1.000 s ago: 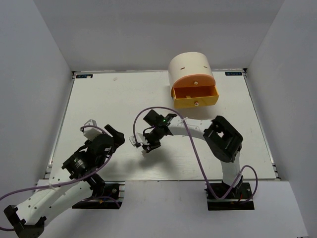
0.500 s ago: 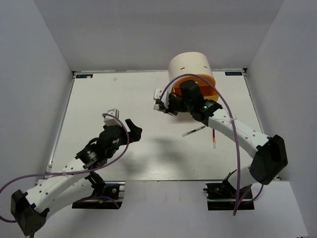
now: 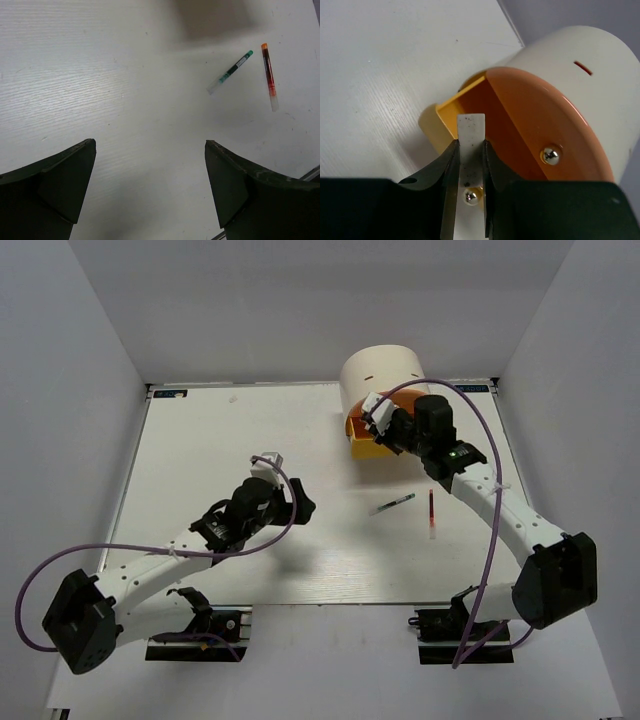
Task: Sort the stationery into containers
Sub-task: Place the stationery in the drawer.
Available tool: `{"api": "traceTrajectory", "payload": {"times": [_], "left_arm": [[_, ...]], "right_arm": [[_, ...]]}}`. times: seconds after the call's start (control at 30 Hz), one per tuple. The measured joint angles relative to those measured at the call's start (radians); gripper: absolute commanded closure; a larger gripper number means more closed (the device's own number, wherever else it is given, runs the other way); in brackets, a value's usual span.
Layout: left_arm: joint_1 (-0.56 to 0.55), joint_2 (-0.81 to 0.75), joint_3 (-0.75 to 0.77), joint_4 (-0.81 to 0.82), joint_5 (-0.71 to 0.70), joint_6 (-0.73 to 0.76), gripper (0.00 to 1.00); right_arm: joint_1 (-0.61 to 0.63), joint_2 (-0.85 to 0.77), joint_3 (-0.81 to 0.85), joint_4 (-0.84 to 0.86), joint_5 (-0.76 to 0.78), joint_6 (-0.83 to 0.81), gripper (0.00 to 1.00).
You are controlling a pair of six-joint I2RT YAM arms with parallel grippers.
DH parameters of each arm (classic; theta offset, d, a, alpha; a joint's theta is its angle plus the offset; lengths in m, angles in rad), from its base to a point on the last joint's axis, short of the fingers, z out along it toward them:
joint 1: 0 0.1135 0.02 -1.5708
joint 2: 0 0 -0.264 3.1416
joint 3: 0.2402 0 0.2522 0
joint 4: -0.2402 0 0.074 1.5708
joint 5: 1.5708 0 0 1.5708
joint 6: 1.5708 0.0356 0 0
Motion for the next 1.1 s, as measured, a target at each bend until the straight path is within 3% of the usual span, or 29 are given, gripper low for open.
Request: {"api": "traceTrajectory", "payload": {"times": [0.37,0.4,0.53,0.7,0.83,0.97,1.1], "left_arm": [[-0.002,0.120,0.044,0.064,0.077,0.017,0.02],[-0.003,0.123,0.050,0.065,0.082,0.019,0.02],[-0.003,0.124,0.061,0.078,0.093,0.023,0.02],[-0.003,0.139,0.067,0.092,0.114,0.029,0.02],[-0.004,0.183,0.088,0.094,0.140,0.033,0.02],[-0.011,0.213,0.098,0.100,0.159,0.039,0.02],[-0.011,0.230,0.103,0.105,0.175,0.041,0.02]], "right_arm": [[-0.089,0.016,-0.009,0.059,-0.008,-0.015,0.83],[-0.094,0.034,-0.009,0.072,-0.011,-0.014,0.80],[-0.108,0.096,-0.007,0.087,-0.018,-0.011,0.50],[-0.119,0.114,-0.007,0.091,-0.024,-0.011,0.46],[-0.125,0.110,-0.007,0.097,-0.041,-0.002,0.52],[-0.141,0.063,-0.009,0.096,-0.076,0.017,1.00],[-0.165,-0.018,-0.019,0.084,-0.151,0.022,1.00]]}}
